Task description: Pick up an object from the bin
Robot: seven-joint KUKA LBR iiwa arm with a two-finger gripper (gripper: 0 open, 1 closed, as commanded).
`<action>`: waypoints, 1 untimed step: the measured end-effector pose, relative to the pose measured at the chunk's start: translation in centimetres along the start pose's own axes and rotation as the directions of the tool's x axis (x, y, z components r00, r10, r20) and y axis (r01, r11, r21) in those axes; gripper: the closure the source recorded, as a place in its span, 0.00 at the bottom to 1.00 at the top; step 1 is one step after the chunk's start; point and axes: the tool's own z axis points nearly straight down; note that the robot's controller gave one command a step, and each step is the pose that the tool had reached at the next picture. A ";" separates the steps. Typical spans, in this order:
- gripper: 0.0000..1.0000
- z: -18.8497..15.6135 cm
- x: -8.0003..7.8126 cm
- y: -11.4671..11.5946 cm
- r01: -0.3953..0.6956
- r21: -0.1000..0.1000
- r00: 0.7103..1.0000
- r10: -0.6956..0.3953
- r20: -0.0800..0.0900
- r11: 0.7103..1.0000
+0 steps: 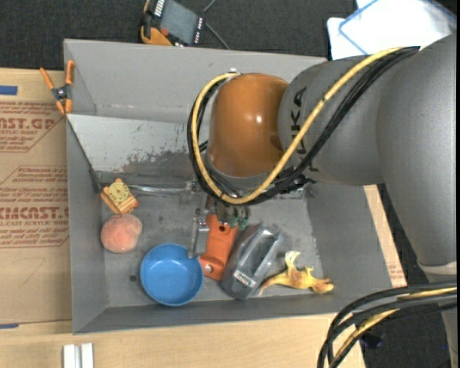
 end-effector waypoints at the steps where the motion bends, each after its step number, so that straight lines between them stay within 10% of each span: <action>1: 0.00 -0.5 -0.2 -0.1 -0.002 -0.001 1.000 0.002 0.007 1.000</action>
Offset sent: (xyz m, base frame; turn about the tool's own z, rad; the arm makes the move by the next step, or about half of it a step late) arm -0.0348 0.0302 -0.0852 -0.2666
